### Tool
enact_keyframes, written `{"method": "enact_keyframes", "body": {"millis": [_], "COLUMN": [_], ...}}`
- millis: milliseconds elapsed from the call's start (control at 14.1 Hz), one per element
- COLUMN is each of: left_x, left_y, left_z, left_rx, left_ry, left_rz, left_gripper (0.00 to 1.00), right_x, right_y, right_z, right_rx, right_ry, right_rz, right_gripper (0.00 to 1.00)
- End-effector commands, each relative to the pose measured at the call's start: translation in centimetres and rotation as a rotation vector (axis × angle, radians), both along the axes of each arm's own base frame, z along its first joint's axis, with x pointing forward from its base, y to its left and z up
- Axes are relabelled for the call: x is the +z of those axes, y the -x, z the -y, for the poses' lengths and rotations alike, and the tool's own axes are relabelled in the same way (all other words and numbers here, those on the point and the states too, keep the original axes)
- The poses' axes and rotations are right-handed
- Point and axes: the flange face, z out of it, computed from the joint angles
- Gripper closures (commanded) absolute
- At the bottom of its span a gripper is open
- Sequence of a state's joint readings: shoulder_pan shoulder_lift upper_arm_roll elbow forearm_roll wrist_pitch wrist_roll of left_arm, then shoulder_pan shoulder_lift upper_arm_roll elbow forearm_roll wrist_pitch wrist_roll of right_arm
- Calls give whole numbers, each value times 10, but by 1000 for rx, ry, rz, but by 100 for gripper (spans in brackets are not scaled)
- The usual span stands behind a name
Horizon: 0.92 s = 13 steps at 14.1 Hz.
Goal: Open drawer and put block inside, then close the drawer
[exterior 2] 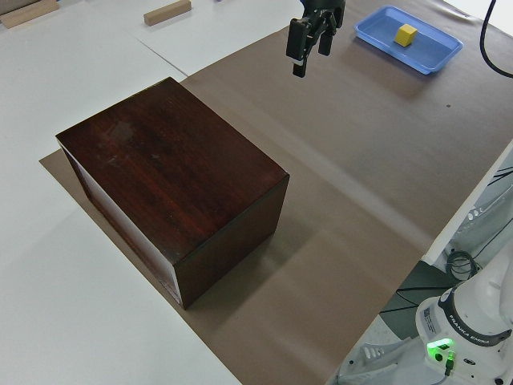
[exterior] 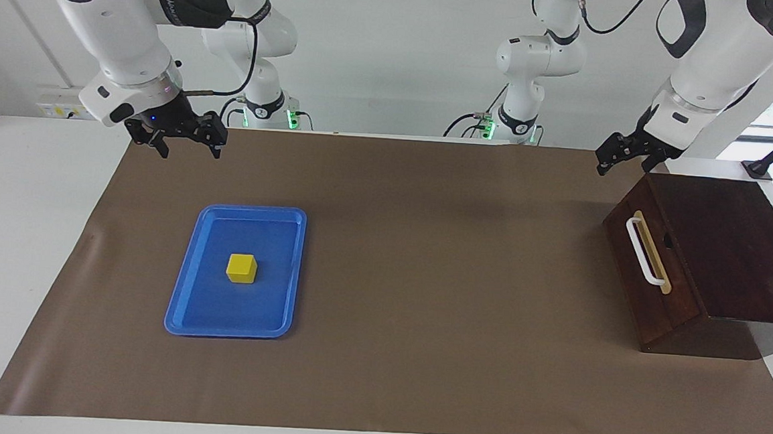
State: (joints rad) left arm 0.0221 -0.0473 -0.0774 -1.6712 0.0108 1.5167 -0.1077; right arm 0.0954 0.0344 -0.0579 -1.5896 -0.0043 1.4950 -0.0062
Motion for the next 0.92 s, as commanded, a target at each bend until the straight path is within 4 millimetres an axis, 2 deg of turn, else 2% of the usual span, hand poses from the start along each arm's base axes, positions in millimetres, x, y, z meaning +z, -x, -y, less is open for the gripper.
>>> {"method": "enact_keyframes", "body": {"millis": [0, 285, 356, 498, 640, 854], "left_x": [4, 5, 6, 6, 5, -16], "left_y": [4, 4, 4, 3, 0, -12], "left_z": [1, 1, 1, 2, 1, -3], "left_rx": [-14, -11, -5, -2, 19, 12], "left_ry": [9, 9, 9, 7, 2, -55], "left_rz": [19, 22, 27, 30, 69, 127], "left_gripper": [0, 0, 0, 0, 0, 0], "right_x": [4, 10, 8, 11, 3, -14], "right_y": [4, 14, 13, 3, -4, -19], "right_z": [0, 8, 17, 23, 25, 31], "right_rx": [-14, -18, -31, -99, -297, -581], "right_ry": [-16, -16, -23, -36, -19, -24], "right_rz": [-4, -17, -17, 58, 62, 48], "right_gripper": [0, 0, 0, 0, 0, 0]}}
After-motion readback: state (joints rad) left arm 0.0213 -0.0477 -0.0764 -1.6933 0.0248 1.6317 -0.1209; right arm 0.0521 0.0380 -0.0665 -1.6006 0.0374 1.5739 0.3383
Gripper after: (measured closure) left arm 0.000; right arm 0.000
